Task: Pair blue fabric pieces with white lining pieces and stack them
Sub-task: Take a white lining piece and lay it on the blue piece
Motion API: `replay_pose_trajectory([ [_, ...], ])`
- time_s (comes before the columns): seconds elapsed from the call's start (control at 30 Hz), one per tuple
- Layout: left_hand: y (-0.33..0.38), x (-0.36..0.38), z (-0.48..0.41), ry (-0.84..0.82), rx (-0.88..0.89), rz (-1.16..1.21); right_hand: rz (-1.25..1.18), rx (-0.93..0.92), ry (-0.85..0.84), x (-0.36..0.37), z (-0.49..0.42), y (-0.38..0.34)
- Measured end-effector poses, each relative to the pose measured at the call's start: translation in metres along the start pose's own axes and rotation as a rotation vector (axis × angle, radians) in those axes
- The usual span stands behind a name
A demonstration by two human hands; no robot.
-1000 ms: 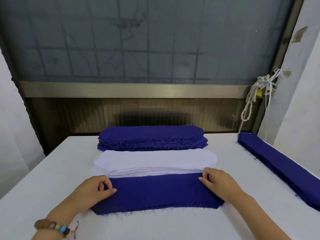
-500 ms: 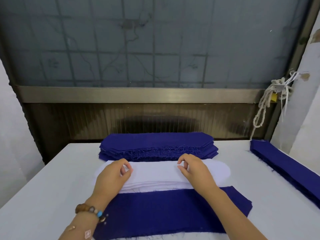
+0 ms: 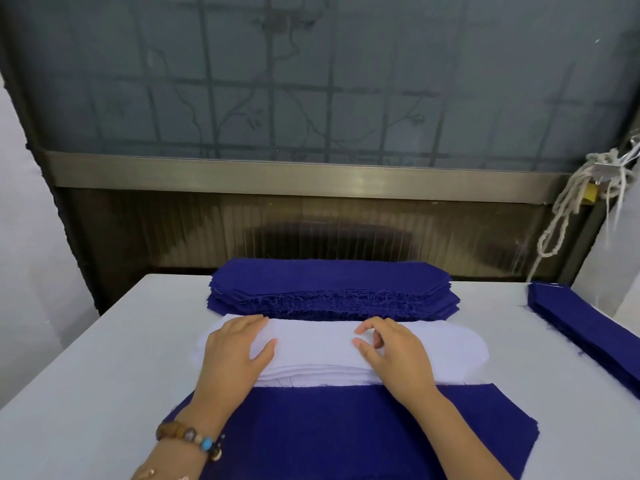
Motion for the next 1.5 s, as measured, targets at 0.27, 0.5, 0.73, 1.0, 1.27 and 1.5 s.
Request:
replay_pose_trajectory([
  [0.27, 0.007, -0.003, 0.000, -0.006, 0.039, -0.039, 0.028, -0.026, -0.018, -0.001, 0.003, -0.006],
  [0.5, 0.011, -0.006, 0.000, 0.028, 0.064, -0.070, 0.033, -0.018, -0.017, 0.000, 0.002, -0.004],
  [0.73, 0.015, -0.017, 0.002, 0.106, 0.083, -0.097, 0.044, -0.008, -0.032, 0.001, 0.002, -0.003],
  [1.0, 0.013, -0.015, -0.001, 0.030, 0.107, 0.067, 0.047, -0.003, -0.042, 0.002, 0.001, -0.003],
  [1.27, -0.001, -0.002, -0.005, -0.063, 0.027, 0.001, 0.047, -0.006, -0.041, 0.003, 0.001, -0.002],
  [1.5, -0.006, 0.000, -0.005, -0.093, -0.027, -0.149, 0.041, -0.012, -0.029, 0.003, 0.002, -0.002],
])
Point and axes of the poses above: each hand's wrist, its own z-axis away from the middle knuckle, its own x-axis out of the palm, y = z × x, the point moved 9 cm from there along -z, towards the middle knuckle, and after that the axes turned 1 degree about z, right-handed, at the moved point
